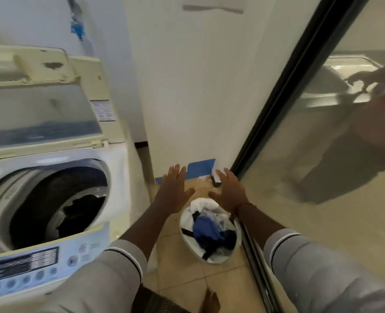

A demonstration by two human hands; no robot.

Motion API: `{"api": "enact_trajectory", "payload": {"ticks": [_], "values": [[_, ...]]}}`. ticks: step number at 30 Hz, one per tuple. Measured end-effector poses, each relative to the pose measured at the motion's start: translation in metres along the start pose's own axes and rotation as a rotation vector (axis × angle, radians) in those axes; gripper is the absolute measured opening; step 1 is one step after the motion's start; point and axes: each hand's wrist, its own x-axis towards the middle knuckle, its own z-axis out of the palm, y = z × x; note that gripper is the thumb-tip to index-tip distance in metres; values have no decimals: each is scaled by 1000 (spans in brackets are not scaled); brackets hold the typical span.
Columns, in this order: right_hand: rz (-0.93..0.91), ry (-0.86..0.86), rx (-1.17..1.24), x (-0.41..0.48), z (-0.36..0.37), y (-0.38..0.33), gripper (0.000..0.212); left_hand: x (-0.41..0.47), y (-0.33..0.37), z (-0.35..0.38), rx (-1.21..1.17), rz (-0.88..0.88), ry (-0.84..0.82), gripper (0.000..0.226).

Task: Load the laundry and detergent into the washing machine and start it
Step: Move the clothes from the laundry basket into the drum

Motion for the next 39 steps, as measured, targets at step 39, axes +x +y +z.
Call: {"api": "enact_trajectory", "payload": {"ticks": [39], "values": [[485,-183,64,77,483,315,97,119,-104,621,151,32,-290,65]]}}
